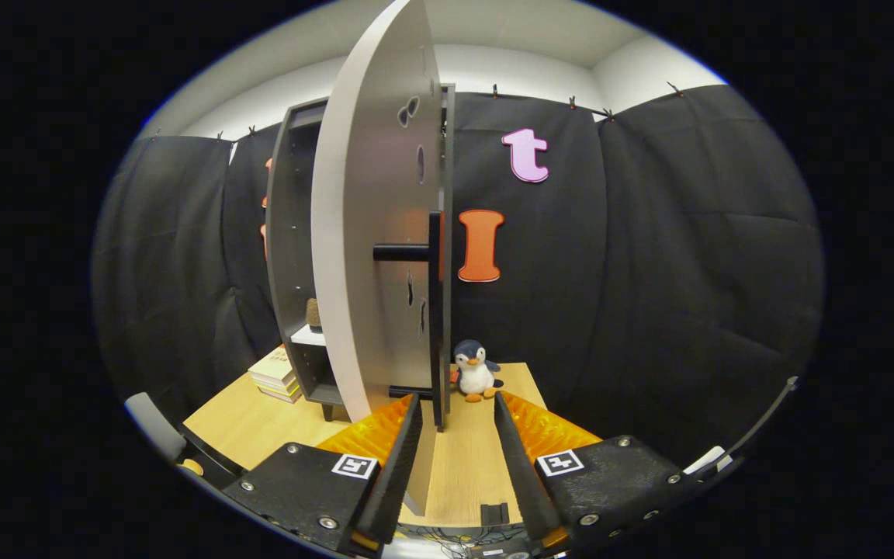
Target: Open the shoe cabinet door, grab the shoes and put them into the shoe cabinet, then close the shoe cabinet door.
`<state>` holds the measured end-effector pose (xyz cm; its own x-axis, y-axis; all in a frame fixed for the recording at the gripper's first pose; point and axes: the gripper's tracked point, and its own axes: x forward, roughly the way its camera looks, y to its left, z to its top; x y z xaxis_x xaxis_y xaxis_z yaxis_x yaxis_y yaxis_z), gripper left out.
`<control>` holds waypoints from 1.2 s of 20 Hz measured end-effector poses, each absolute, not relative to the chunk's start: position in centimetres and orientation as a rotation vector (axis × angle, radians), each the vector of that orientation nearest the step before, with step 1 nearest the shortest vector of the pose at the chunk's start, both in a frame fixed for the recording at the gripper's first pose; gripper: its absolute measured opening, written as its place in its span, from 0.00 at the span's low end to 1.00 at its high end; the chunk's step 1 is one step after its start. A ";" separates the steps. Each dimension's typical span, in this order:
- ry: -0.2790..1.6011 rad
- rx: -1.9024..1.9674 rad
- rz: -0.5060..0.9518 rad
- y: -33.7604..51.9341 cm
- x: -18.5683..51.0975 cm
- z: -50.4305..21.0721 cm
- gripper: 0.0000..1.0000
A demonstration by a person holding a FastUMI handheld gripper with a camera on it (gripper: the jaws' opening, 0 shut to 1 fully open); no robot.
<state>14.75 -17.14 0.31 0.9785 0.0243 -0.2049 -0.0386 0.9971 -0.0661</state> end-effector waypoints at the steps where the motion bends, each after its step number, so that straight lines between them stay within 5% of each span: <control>1: 0.196 -0.076 0.041 -16.5 14.7 0.5 0.61; 14: 0.107 -0.111 0.269 -3.2 17.2 0.8 0.63; 24: 0.118 0.027 0.363 5.2 24.5 0.5 0.77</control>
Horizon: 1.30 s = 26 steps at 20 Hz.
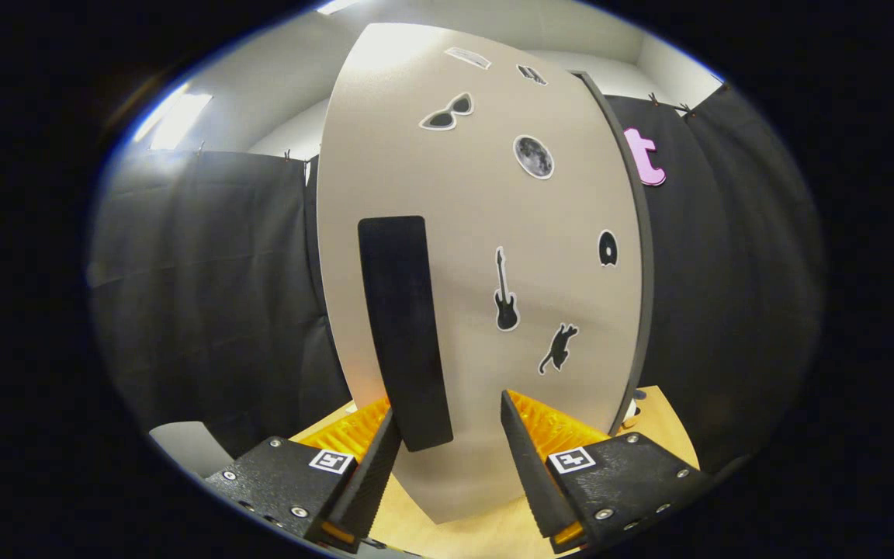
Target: Open the shoe cabinet door, grab the shoes and put them into the shoe cabinet, then close the shoe cabinet door.
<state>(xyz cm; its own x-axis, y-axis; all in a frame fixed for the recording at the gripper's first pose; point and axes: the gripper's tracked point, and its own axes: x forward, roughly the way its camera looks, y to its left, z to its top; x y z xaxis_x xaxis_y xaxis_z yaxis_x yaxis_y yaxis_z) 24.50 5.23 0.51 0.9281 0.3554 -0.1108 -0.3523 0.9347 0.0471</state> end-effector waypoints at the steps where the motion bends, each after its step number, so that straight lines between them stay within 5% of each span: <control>1: 0.115 0.014 0.366 6.0 25.2 0.7 0.78; 26: 0.024 -0.061 0.157 12.1 34.5 0.1 0.88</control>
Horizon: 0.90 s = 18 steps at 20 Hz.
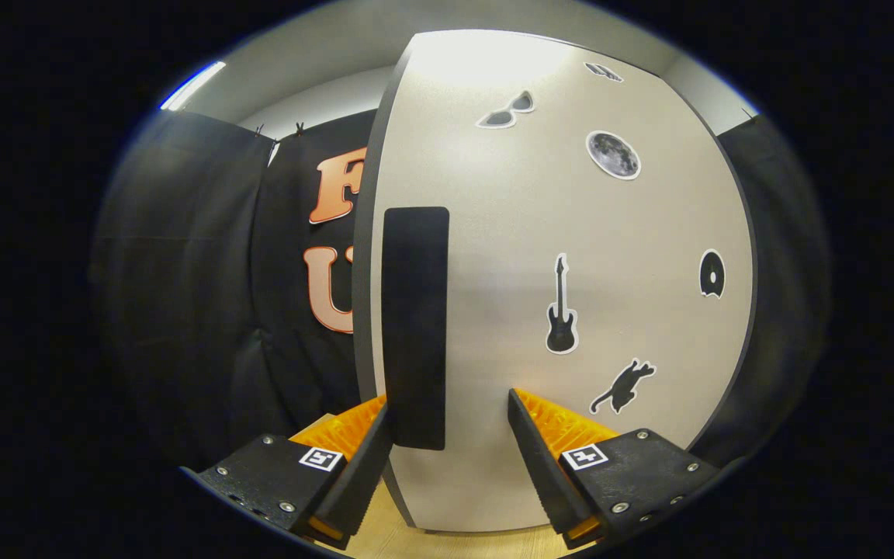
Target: Open the shoe cabinet door, grab the shoes and put them into the shoe cabinet, then close the shoe cabinet door.
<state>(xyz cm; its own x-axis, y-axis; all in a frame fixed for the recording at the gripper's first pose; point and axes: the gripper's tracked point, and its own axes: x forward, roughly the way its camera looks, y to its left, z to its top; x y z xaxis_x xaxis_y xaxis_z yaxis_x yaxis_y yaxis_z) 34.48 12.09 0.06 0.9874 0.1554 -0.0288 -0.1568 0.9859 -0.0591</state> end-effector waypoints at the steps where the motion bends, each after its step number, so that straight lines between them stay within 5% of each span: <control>1: 0.028 -0.059 0.154 12.1 34.5 0.0 0.87; 18: 0.027 -0.081 0.155 10.9 29.1 2.5 0.87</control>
